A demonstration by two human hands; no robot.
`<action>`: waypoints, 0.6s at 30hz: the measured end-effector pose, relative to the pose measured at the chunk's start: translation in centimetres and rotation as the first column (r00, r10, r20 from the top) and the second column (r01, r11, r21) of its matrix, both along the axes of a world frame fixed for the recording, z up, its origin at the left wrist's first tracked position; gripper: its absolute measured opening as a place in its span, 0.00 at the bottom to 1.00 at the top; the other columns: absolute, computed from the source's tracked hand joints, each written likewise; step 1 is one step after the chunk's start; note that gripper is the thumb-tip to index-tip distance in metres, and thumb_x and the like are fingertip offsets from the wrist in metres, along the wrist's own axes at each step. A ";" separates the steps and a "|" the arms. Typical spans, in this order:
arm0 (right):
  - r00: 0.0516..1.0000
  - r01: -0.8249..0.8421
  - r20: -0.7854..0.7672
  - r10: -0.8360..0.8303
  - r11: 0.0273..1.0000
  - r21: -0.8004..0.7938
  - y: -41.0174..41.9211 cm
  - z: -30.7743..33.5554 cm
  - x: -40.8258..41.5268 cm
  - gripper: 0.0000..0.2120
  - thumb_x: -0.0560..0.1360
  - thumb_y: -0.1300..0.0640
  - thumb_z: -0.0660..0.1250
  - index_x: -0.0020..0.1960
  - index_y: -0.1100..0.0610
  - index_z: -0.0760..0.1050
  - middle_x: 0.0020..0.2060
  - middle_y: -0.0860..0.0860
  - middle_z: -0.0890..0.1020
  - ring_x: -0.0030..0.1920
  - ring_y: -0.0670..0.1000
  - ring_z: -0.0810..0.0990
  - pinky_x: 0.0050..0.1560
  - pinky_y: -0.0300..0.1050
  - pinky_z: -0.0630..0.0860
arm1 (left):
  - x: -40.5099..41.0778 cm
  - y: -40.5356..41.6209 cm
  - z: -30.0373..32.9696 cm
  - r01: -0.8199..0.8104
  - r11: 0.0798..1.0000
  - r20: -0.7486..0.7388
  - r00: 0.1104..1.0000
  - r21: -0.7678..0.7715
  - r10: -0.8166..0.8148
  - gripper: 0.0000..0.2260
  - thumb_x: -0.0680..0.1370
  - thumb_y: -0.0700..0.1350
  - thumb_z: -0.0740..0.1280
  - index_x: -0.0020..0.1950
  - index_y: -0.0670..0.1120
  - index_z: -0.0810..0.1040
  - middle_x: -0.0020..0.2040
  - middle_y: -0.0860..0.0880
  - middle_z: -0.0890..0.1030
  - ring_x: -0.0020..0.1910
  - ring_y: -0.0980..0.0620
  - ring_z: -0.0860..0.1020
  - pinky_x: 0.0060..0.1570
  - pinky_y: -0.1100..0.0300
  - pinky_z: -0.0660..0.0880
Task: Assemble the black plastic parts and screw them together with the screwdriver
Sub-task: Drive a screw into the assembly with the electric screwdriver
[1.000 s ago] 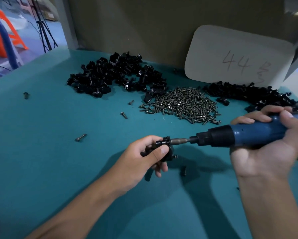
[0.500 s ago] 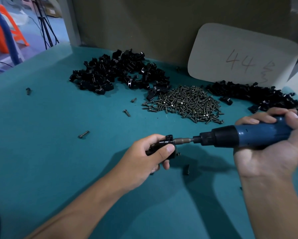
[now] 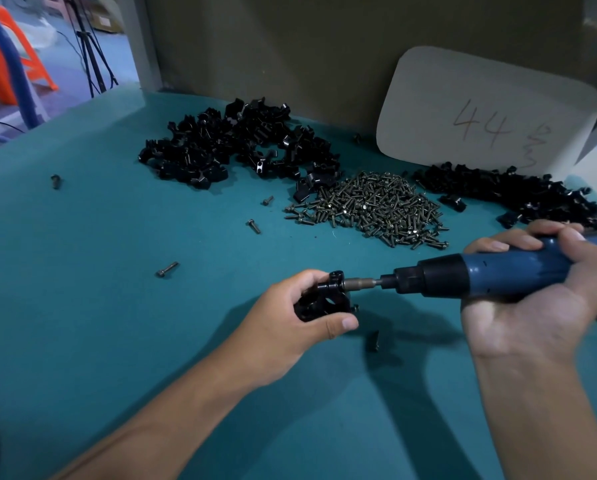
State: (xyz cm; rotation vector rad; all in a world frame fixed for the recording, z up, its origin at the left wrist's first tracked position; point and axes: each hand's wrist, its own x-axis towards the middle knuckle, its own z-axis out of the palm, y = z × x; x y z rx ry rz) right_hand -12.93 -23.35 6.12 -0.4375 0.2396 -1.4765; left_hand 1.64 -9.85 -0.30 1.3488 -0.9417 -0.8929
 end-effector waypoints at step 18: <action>0.984 -0.151 -0.096 0.150 0.988 -0.008 -0.7 1.3 -0.8 0.05 0.78 0.59 0.63 0.48 0.49 0.74 0.42 0.44 0.79 0.36 0.44 0.75 0.40 0.40 0.73 | 0.2 0.2 0.7 0.082 0.994 -0.024 0.996 0.074 -0.081 0.10 0.74 0.53 0.73 0.50 0.50 0.79 0.34 0.50 0.81 0.30 0.53 0.71 0.32 0.58 0.68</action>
